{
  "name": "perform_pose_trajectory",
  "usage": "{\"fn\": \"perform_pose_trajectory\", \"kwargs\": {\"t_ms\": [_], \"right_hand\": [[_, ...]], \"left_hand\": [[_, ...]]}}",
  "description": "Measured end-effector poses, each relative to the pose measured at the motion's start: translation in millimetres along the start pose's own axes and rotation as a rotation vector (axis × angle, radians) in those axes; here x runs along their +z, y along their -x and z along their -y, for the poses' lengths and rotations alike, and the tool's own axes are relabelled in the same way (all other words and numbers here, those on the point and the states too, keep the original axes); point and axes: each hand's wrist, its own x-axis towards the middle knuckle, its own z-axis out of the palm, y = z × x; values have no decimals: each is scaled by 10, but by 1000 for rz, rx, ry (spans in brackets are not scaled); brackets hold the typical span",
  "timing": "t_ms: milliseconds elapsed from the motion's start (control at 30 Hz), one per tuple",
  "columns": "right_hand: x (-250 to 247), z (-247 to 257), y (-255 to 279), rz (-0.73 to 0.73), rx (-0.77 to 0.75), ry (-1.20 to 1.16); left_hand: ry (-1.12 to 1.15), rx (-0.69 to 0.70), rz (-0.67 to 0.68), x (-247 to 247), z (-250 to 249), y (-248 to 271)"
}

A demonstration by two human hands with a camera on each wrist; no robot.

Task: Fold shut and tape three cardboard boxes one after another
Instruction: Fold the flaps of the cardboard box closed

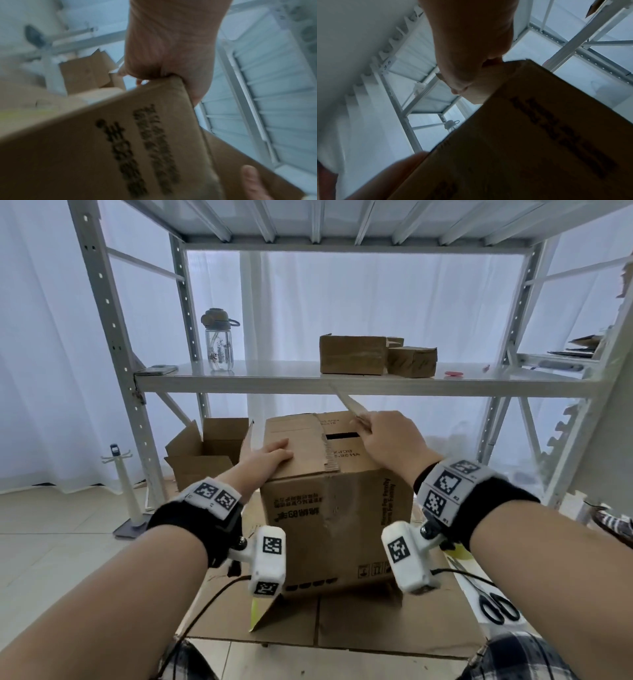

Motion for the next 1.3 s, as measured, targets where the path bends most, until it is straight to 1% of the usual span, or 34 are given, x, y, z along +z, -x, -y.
{"fn": "perform_pose_trajectory", "kwargs": {"t_ms": [33,67,100,167,233,333,433,500,600,667,733,800,867,900,933,967,1000,1033,1067,1100,1133,1167,1233,1300], "right_hand": [[43,-6,16,-48,-32,-15],[72,-19,18,-110,-57,-33],[72,-29,19,-167,-73,-51],[43,-66,-46,-242,-120,-79],[-2,-110,-110,-274,-144,-98],[65,-180,-148,-254,-175,-135],[271,-239,-75,-191,-177,-139],[351,-250,-45,-178,-181,-142],[377,-241,-63,-172,-208,-133],[374,-241,-73,-134,-216,-96],[371,-245,-71,-66,-209,-45],[333,-244,-76,7,-189,-13],[285,-250,-63,55,-125,-109],[269,-267,-61,37,-69,-177],[272,-296,-57,-11,-13,-218],[287,-324,-39,-84,25,-202],[313,-355,-2,-153,70,-127],[353,-392,40,-199,137,-57],[388,-431,77,-213,243,-26],[407,-439,124,-198,366,-81],[421,-437,152,-173,476,-193],[431,-419,148,-155,550,-314],[452,-381,26,-115,632,-468],[482,-394,-169,-80,685,-504]], "left_hand": [[169,-30,4,60,-10,23],[304,-44,-22,109,-28,23],[383,-46,-64,150,-56,9],[436,-32,-127,188,-116,-48],[444,-35,-156,191,-207,-71],[383,-49,-195,200,-289,-140],[273,-56,-224,233,-255,-218],[220,-52,-238,237,-208,-264],[198,-52,-226,214,-197,-315],[159,-30,-214,198,-203,-351],[102,-4,-220,181,-214,-360],[25,25,-195,152,-234,-395],[-17,34,-180,101,-250,-415],[-23,7,-162,69,-253,-411],[-5,-21,-140,37,-241,-405],[23,-26,-127,3,-211,-412],[36,-18,-116,-25,-172,-421],[27,-2,-103,-41,-123,-432],[13,17,-88,-50,-78,-454],[12,35,-73,-56,-35,-481],[30,59,-65,-53,-1,-512],[64,95,-68,-38,26,-543],[130,179,-125,18,70,-603],[78,254,-217,110,88,-639]]}}
